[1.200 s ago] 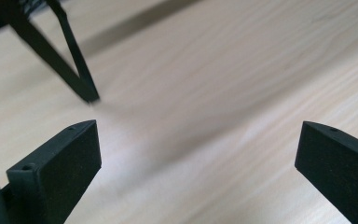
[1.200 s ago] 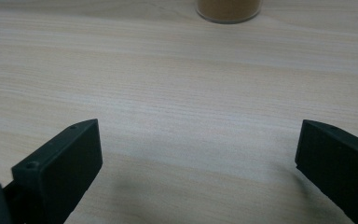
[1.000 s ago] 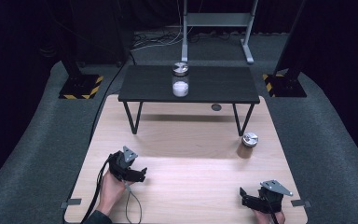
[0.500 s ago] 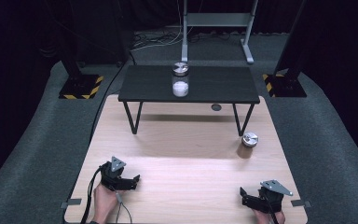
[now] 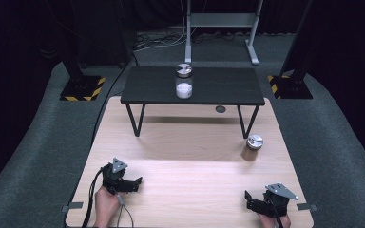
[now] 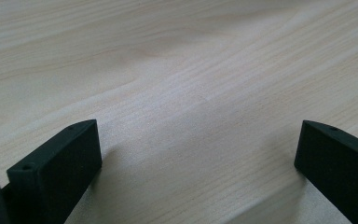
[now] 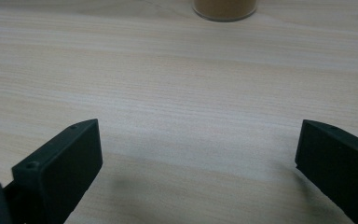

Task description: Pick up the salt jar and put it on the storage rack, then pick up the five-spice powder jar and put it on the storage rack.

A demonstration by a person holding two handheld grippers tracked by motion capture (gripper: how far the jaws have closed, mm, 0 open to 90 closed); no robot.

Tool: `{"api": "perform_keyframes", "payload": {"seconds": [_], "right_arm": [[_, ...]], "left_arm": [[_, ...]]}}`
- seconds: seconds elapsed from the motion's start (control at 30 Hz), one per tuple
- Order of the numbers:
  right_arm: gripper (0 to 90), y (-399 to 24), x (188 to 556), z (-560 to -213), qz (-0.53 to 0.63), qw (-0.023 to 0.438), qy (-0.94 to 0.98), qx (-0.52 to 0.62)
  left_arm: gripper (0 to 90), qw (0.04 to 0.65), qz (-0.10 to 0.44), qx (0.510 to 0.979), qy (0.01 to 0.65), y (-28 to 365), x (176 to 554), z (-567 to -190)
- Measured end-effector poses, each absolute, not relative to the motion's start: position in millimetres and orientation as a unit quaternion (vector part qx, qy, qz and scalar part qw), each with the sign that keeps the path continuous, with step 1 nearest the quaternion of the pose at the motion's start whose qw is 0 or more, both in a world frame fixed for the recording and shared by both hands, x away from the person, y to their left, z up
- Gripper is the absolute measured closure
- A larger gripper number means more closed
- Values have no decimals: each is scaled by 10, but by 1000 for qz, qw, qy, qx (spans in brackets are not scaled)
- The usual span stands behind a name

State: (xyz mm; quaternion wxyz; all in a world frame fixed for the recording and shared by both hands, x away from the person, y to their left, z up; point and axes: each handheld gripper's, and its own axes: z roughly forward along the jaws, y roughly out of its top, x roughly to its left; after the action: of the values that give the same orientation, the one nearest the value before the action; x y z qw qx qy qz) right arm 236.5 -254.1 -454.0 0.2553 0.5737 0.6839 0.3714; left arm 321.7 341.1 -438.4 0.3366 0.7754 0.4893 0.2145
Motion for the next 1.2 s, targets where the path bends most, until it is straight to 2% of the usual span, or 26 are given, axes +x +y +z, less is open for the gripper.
{"api": "perform_keyframes", "payload": {"seconds": [0.63, 0.93, 1.2], "right_arm": [[0, -2561, 2343, -4523, 381, 254, 685, 566], [0, -2475, 2284, -4376, 388, 313, 674, 545], [0, -2426, 2511, -4302, 383, 314, 682, 538]], "left_arm": [[2, 336, 215, 774, 491, 3407, 3217, -4384], [2, 337, 215, 773, 492, 3404, 3216, -4386], [3, 336, 215, 774, 491, 3405, 3217, -4384]]}}
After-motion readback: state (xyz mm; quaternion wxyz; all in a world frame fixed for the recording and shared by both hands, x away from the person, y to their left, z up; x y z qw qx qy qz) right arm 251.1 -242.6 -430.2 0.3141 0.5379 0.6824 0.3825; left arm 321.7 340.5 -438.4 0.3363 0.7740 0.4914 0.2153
